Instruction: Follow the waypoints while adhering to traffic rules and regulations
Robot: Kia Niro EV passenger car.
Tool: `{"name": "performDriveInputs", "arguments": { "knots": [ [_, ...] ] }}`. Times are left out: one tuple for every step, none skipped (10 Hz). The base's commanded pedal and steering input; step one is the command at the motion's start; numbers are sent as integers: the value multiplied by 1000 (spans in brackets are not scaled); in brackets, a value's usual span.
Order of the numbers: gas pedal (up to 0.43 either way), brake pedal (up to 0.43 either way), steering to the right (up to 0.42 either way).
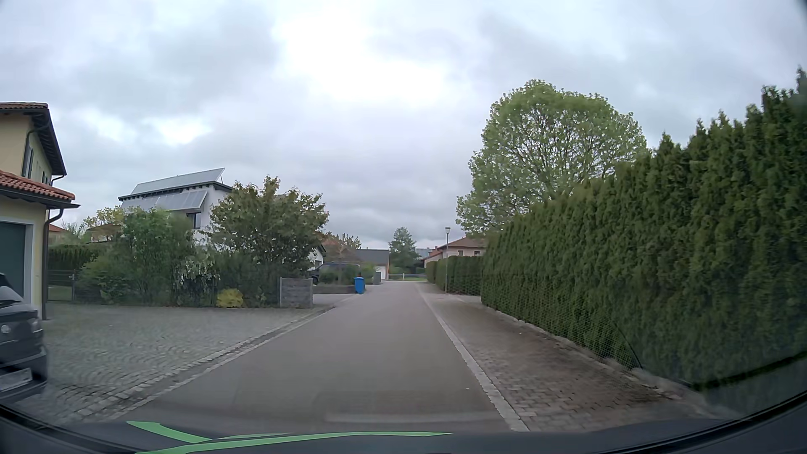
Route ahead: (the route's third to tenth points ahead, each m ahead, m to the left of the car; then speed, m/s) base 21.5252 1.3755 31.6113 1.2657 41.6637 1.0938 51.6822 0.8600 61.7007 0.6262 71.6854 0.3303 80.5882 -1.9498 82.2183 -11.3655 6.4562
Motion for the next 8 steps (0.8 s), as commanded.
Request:
{"name": "performDriveInputs", "arguments": {
  "knots": [
    [189,0,6],
    [177,0,6],
    [169,0,5],
    [169,0,5],
    [157,0,4],
    [150,0,4],
    [150,0,4],
    [150,0,4]
  ]
}}
